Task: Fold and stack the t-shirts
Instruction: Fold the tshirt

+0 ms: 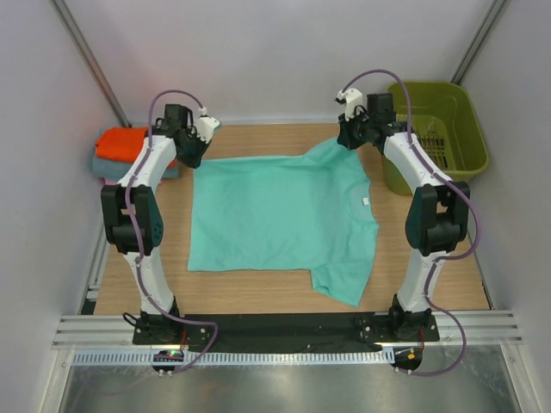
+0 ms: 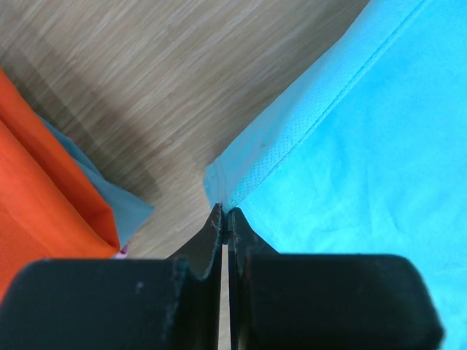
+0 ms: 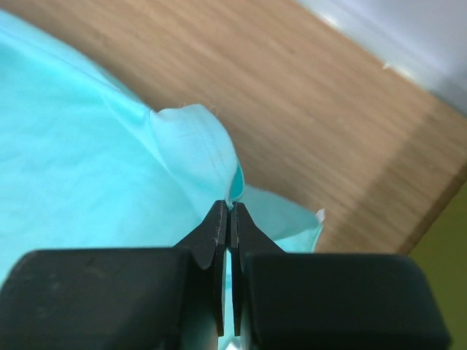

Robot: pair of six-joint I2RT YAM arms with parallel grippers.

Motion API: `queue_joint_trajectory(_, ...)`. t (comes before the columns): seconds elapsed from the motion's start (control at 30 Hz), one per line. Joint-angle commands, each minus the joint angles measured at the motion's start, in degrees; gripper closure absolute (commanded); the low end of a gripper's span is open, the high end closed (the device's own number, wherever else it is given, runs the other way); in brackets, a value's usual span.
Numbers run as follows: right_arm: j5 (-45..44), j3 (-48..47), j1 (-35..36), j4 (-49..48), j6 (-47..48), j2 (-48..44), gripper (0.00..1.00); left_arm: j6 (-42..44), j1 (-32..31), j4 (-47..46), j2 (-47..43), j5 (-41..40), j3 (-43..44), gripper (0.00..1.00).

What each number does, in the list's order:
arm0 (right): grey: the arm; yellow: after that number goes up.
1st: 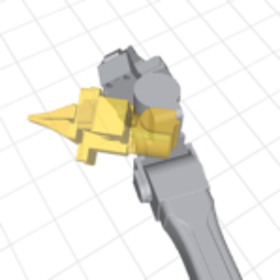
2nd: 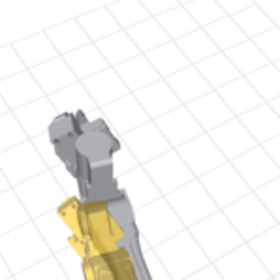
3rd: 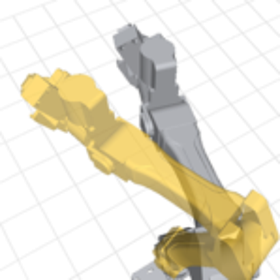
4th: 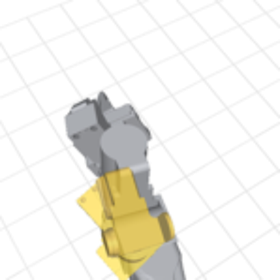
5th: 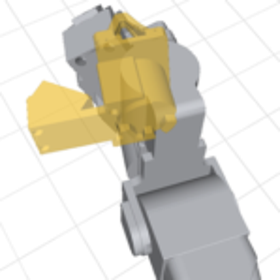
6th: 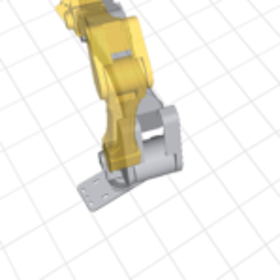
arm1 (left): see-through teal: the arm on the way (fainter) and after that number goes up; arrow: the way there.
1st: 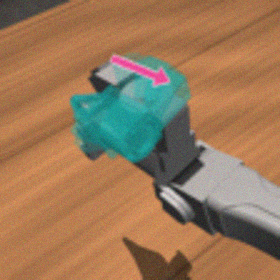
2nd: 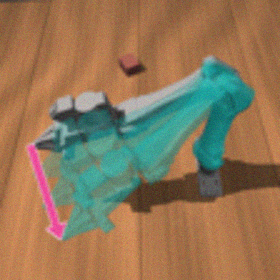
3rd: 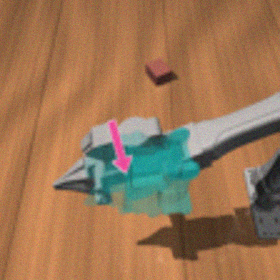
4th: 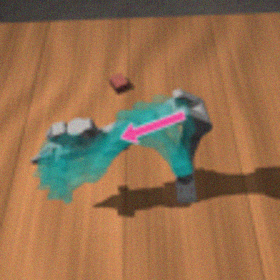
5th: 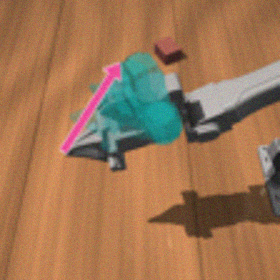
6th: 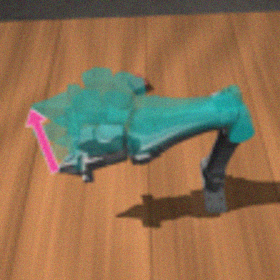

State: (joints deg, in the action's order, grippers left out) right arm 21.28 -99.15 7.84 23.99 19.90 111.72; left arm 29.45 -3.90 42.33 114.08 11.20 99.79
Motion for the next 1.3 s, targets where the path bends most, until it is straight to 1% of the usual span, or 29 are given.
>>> queue_joint_trajectory(0.0,0.78,4.83,0.43,0.88,1.28,-6.33,0.99,1.22,1.35,-0.23,-4.39,1.72,-1.43,1.0)
queue_joint_trajectory(0.3,0.26,13.1,0.43,1.94,1.81,-14.41,0.99,0.78,1.62,-0.31,-8.87,3.56,-6.0,1.0)
queue_joint_trajectory(0.5,0.52,18.54,0.51,2.29,1.37,-19.17,0.99,1.49,1.53,0.74,-12.04,5.32,-10.57,1.0)
queue_joint_trajectory(0.63,0.96,22.59,0.51,2.29,0.93,-22.33,0.99,0.96,1.62,1.44,-13.09,6.02,-12.42,1.0)
queue_joint_trajectory(0.83,1.75,27.69,0.95,1.85,1.02,-23.83,0.99,0.34,1.53,1.53,-13.36,5.76,-15.5,1.0)
queue_joint_trajectory(0.93,3.68,29.89,1.48,3.08,0.93,-24.62,0.99,0.17,1.62,3.11,-12.57,5.41,-16.55,0.99)
queue_joint_trajectory(0.97,5.42,30.94,1.74,4.56,1.02,-25.49,0.97,0.08,1.62,4.77,-12.48,5.32,-16.73,0.98)
queue_joint_trajectory(1.07,6.58,32.18,2.27,8.26,1.46,-27.78,0.78,-1.76,1.7,6.72,-14.67,6.29,-19.53,0.83)
queue_joint_trajectory(1.1,6.76,32.09,2.27,8.88,0.76,-29.87,0.66,-2.29,1.62,6.19,-16.42,6.72,-22.94,0.78)
queue_joint_trajectory(1.13,7.02,32.09,2.27,10.62,0.49,-30.85,0.62,-3.34,1.62,5.32,-18.18,7.25,-24.45,0.76)
queue_joint_trajectory(1.17,7.11,31.48,2.36,11.34,0.49,-31.91,0.58,-3.96,1.53,3.57,-22.02,7.95,-25.94,0.73)
queue_joint_trajectory(1.2,6.68,31.13,2.27,11.78,0.58,-33.31,0.57,-4.49,1.62,2.6,-23.63,8.13,-26.92,0.58)
queue_joint_trajectory(1.23,6.06,30.78,2.27,11.78,0.58,-33.85,0.55,-5.45,1.44,1.72,-24.77,8.13,-27.62,0.51)
queue_joint_trajectory(1.27,5.53,29.99,2.27,11.17,0.4,-34.02,0.54,-5.54,1.09,0.49,-25.57,7.87,-27.46,0.47)
